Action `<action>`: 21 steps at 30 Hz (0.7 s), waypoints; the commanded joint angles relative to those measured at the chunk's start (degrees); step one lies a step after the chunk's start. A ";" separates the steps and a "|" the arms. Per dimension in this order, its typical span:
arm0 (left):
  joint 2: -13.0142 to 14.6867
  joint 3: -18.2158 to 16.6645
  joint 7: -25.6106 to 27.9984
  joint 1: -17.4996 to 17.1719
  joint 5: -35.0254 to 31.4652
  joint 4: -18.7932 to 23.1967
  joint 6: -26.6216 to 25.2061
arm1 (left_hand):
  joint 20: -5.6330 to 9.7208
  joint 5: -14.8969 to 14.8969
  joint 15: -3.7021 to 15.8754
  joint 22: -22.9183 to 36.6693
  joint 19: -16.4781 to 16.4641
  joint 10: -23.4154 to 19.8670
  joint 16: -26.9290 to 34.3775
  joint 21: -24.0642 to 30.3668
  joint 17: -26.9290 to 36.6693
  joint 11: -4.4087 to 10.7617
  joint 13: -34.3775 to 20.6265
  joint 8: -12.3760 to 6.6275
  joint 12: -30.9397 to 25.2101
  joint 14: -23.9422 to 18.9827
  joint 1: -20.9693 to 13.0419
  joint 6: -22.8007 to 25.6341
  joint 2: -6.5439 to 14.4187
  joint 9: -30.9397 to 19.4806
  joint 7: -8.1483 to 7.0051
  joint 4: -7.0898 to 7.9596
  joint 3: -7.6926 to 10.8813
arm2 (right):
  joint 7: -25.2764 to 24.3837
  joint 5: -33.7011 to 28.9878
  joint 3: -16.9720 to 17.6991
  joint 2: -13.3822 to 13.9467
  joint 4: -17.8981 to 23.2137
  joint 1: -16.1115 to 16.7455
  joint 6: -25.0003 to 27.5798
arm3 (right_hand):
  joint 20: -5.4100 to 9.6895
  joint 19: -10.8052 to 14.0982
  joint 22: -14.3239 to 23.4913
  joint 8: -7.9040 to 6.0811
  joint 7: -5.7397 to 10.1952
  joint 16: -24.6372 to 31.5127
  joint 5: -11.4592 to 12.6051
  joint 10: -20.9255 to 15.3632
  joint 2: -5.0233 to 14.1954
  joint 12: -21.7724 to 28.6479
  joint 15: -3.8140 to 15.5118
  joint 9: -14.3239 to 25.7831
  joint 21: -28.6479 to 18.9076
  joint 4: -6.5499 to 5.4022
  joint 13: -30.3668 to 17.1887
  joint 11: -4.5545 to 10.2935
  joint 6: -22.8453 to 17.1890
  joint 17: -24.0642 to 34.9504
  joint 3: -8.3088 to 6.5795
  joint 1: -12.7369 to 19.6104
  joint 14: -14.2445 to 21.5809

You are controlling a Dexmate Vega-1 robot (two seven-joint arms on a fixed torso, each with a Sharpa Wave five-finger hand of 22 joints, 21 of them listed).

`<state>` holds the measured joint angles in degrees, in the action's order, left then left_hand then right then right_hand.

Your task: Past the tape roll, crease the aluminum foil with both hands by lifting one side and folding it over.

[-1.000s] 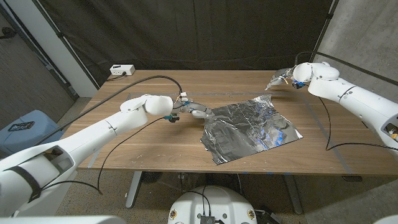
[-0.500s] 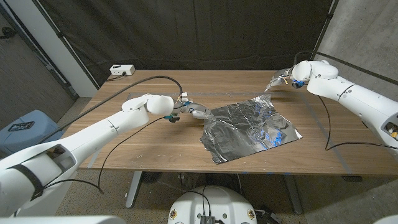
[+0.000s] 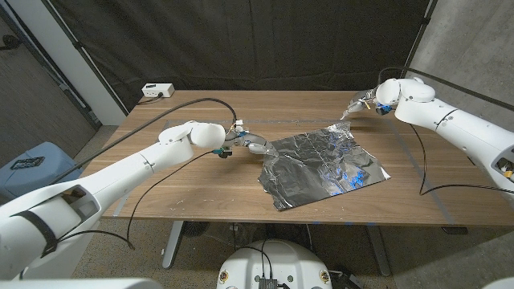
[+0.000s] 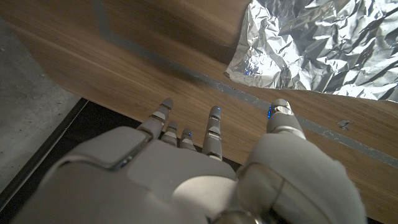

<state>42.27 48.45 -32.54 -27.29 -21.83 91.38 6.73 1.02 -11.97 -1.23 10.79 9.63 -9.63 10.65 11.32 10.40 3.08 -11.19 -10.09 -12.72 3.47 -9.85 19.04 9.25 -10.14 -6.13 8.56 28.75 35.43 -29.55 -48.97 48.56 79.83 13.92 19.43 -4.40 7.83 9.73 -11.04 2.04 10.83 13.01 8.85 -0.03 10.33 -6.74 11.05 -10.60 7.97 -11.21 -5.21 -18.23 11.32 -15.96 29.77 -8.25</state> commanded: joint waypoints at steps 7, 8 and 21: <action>-0.31 0.54 -0.61 0.31 -0.70 0.50 -0.76 | 0.01 0.31 -0.30 0.26 0.55 -0.59 0.32 0.33 0.09 0.00 -0.01 -0.45 -0.28 -0.02 0.92 0.46 0.20 -0.05 0.39 0.48 0.36 | 1.32 0.44 -0.03 0.57 0.96 0.70 0.29 | 0.16 -0.22 0.18 -0.22 0.23 0.24 0.50 0.45 0.09 0.47 -0.14 0.26 -0.19 -0.06 -0.07 -0.14 -0.35 0.29 0.20 -0.28 -0.53; -0.35 0.58 -0.64 0.35 -0.72 0.46 -0.74 | 0.02 0.31 -0.30 0.26 0.54 -0.61 0.31 0.34 0.08 0.05 -0.01 -0.46 -0.29 -0.01 0.96 0.47 0.20 -0.05 0.40 0.49 0.38 | 1.30 0.54 0.03 0.60 0.94 0.75 0.17 | 0.16 -0.22 0.18 -0.23 0.27 0.23 0.50 0.44 0.09 0.48 -0.13 0.26 -0.19 -0.06 -0.06 -0.10 -0.37 0.29 0.20 -0.28 -0.55; -0.65 0.76 -0.77 0.72 -0.58 -0.28 -0.48 | 0.04 0.31 -0.27 0.24 0.40 -0.64 0.33 0.47 0.04 -0.03 -0.01 -0.44 -0.24 -0.19 1.30 0.42 0.21 -0.05 0.54 0.53 0.58 | 1.02 0.17 -0.67 -0.33 -0.32 0.76 0.02 | 0.17 -0.20 0.18 -0.45 0.79 0.34 0.59 0.57 0.14 0.57 -0.14 0.32 -0.25 -0.02 -0.06 -0.06 -0.84 0.28 0.26 -0.19 -0.50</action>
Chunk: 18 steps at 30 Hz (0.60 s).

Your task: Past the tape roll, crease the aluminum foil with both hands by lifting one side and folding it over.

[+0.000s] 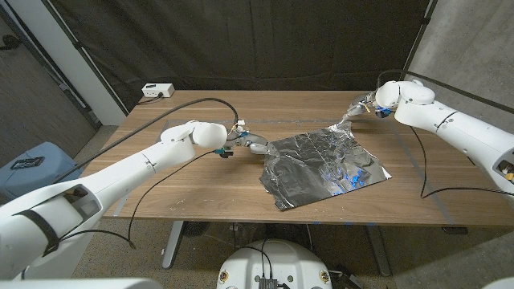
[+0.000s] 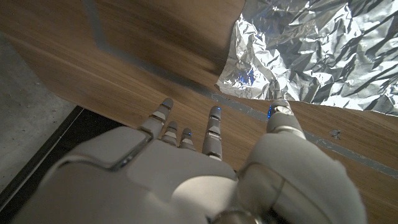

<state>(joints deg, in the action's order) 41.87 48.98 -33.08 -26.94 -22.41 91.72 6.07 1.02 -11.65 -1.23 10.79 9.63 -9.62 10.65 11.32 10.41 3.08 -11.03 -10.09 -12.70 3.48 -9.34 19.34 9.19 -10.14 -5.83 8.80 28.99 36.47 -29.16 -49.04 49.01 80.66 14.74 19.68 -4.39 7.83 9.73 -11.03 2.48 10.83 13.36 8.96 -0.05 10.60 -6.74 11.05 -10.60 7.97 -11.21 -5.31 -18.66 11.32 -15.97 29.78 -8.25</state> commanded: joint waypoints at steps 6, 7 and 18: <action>-0.24 0.25 -0.22 0.36 0.11 -0.86 0.16 | 0.09 -0.01 -0.32 0.24 0.33 -0.64 0.30 0.53 0.01 0.03 -0.17 -0.42 -0.22 -0.18 0.92 0.07 0.26 -0.05 0.32 0.28 0.44 | -0.45 -0.61 -1.33 -1.68 -2.49 -0.46 -0.91 | 0.12 -0.20 0.17 -0.91 0.12 0.38 0.34 0.54 0.24 0.38 -0.09 0.43 -0.29 0.06 -0.07 0.02 -1.50 0.27 0.26 0.00 -0.58; -0.21 0.24 -0.34 0.37 0.19 -0.86 0.09 | 0.10 -0.01 -0.30 0.23 0.32 -0.64 0.28 0.54 0.00 0.00 -0.17 -0.41 -0.21 -0.16 0.95 0.04 0.26 -0.05 0.26 0.27 0.47 | -0.67 -0.65 -1.37 -1.81 -2.62 -0.42 -0.86 | 0.13 -0.20 0.17 -0.93 0.12 0.39 0.35 0.54 0.24 0.39 -0.11 0.44 -0.30 0.07 -0.07 0.03 -1.56 0.27 0.26 0.02 -0.57; 0.22 -0.08 0.07 -0.14 0.47 -0.62 -0.29 | 0.14 -0.04 -0.30 0.21 0.22 -0.56 0.24 0.62 -0.05 -0.06 -0.17 -0.36 -0.14 -0.18 1.11 -0.13 0.27 -0.05 0.32 0.17 0.72 | -1.20 -1.72 -2.47 -2.64 -3.83 -1.06 -1.23 | -0.56 0.05 0.15 -1.91 0.15 0.54 0.65 0.19 0.19 0.66 -0.10 0.72 -0.41 0.42 -0.07 0.00 -3.86 0.23 0.20 0.70 -0.41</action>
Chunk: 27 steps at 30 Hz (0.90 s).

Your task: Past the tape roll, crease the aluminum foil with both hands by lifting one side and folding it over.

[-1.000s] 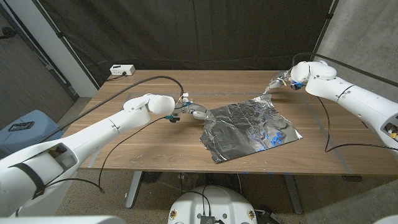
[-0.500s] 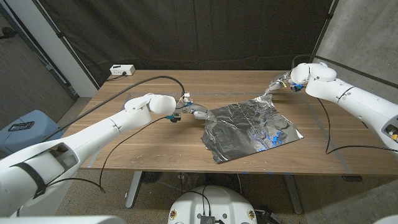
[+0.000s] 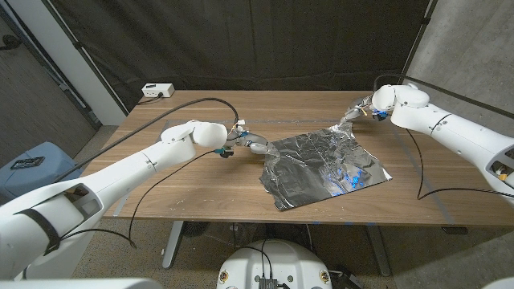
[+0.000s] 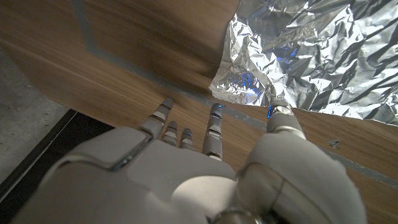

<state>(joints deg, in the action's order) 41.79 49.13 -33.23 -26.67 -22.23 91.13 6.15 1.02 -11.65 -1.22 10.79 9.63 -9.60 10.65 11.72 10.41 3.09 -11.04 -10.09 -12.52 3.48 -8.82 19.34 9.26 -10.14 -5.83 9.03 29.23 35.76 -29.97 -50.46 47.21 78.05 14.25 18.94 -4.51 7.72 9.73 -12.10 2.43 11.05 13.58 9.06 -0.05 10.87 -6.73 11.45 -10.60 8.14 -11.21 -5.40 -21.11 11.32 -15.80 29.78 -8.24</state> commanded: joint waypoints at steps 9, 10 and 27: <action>0.55 -0.16 0.13 -0.48 0.06 0.18 -0.58 | 0.10 -0.05 -0.29 0.19 0.21 -0.36 0.20 0.25 -0.10 -0.13 -0.16 -0.33 -0.20 -0.17 0.69 -0.25 0.24 -0.06 0.40 -0.15 0.71 | -1.21 -1.08 -1.03 -0.69 -0.91 -0.03 -0.29 | -0.40 0.32 0.14 -1.91 -0.03 0.44 0.70 -0.37 -0.05 0.62 -0.03 0.72 -0.47 0.55 -0.08 -0.02 -3.73 0.20 0.05 1.33 -0.23; 0.59 -0.17 0.07 -0.48 0.05 0.24 -0.62 | 0.08 -0.05 -0.30 0.19 0.18 -0.35 0.20 0.26 -0.10 -0.14 -0.16 -0.33 -0.19 -0.20 0.70 -0.26 0.25 -0.06 0.41 -0.16 0.74 | -1.43 -1.04 -0.95 -0.59 -0.77 0.15 -0.33 | -0.40 0.35 0.14 -2.07 -0.10 0.46 0.74 -0.54 -0.08 0.68 -0.03 0.78 -0.48 0.59 -0.08 -0.03 -4.06 0.19 0.06 1.42 -0.17; 1.12 -0.27 -0.05 -1.09 -0.87 2.11 -1.80 | 0.12 -0.12 -0.27 0.14 0.06 -0.15 0.11 0.34 -0.21 -0.15 -0.16 -0.25 -0.07 -0.22 0.63 -0.65 0.24 -0.06 0.30 -0.57 1.29 | -2.78 -2.13 -0.17 1.19 2.71 2.70 1.08 | -0.12 1.78 0.13 -6.58 -0.31 0.88 2.12 -3.24 -1.37 1.26 0.31 2.39 -0.80 1.61 -0.07 0.51 -11.91 0.12 -0.03 5.21 1.04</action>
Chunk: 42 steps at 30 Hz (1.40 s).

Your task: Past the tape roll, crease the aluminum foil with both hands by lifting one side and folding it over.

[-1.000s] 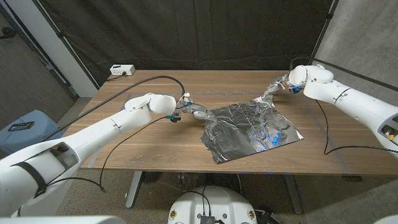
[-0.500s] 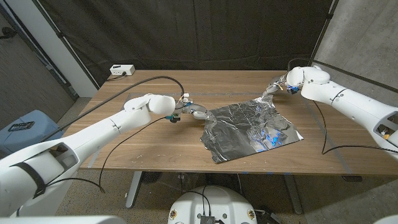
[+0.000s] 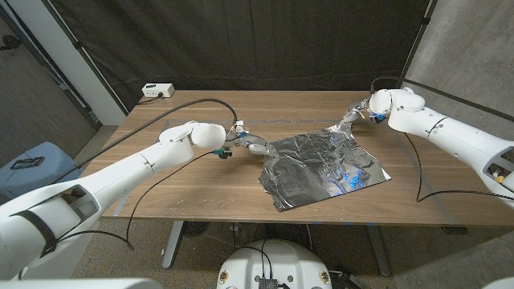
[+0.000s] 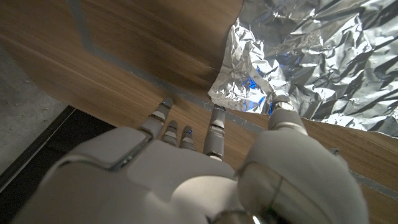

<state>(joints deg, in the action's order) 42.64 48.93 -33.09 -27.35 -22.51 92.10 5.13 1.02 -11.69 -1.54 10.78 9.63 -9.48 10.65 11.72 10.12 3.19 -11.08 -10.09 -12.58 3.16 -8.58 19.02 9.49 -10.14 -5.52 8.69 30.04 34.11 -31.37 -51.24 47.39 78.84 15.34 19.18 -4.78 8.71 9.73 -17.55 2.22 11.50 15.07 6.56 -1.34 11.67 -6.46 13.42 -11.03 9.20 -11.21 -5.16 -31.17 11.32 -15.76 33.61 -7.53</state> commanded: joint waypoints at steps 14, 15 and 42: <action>0.79 -0.29 -0.37 -1.34 -0.82 2.91 -1.67 | 0.10 -0.14 0.09 0.10 -0.07 -0.24 0.05 0.40 -0.01 -0.29 -0.11 -0.29 0.05 0.03 0.19 -0.46 -0.02 -0.07 0.00 -0.69 1.02 | -2.52 -1.10 1.12 0.71 2.74 3.08 1.59 | 0.52 1.95 0.12 -2.67 0.01 0.71 1.64 -2.65 -0.62 0.75 0.44 1.02 -0.56 0.73 -0.03 0.93 -3.95 0.05 -0.29 3.94 1.46; 0.77 -0.27 -0.32 -1.35 -0.89 2.86 -1.60 | 0.10 -0.14 0.07 0.10 -0.06 -0.21 0.05 0.40 -0.01 -0.31 -0.11 -0.30 0.06 0.03 0.17 -0.46 -0.02 -0.07 0.01 -0.72 1.05 | -2.58 -1.20 1.07 0.61 2.73 3.06 1.60 | 0.58 1.98 0.12 -2.72 0.06 0.71 1.68 -2.69 -0.61 0.74 0.45 1.04 -0.56 0.72 -0.03 0.94 -3.99 0.05 -0.31 4.04 1.49; -0.48 0.43 -0.37 -0.08 -0.49 -0.18 0.93 | 0.04 -0.24 0.27 0.02 -0.40 -0.29 0.06 0.52 -0.14 -0.25 -0.11 -0.61 0.08 -0.42 -0.45 0.13 -0.18 -0.10 -0.23 -1.77 2.18 | -5.64 -2.31 0.57 -0.77 1.66 3.18 2.10 | 1.62 5.50 0.15 -7.31 2.92 1.80 3.54 -10.40 0.31 1.85 3.01 1.67 -0.93 0.24 0.09 4.02 -12.59 0.02 -1.15 10.06 6.05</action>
<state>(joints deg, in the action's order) 42.31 49.12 -33.35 -27.74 -22.99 92.47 5.45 1.24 -11.69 -1.30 10.65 9.41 -9.47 10.65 11.72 9.86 3.19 -11.08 -10.41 -12.48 2.94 -8.59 18.82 9.49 -10.15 -5.73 7.03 31.70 30.13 -33.18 -50.61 46.83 80.34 17.81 20.61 -3.28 13.28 9.73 -24.01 4.47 12.83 18.10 -2.37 -1.15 12.99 -3.78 15.05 -11.69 9.48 -11.19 -1.60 -41.81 11.20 -16.54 42.28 -2.37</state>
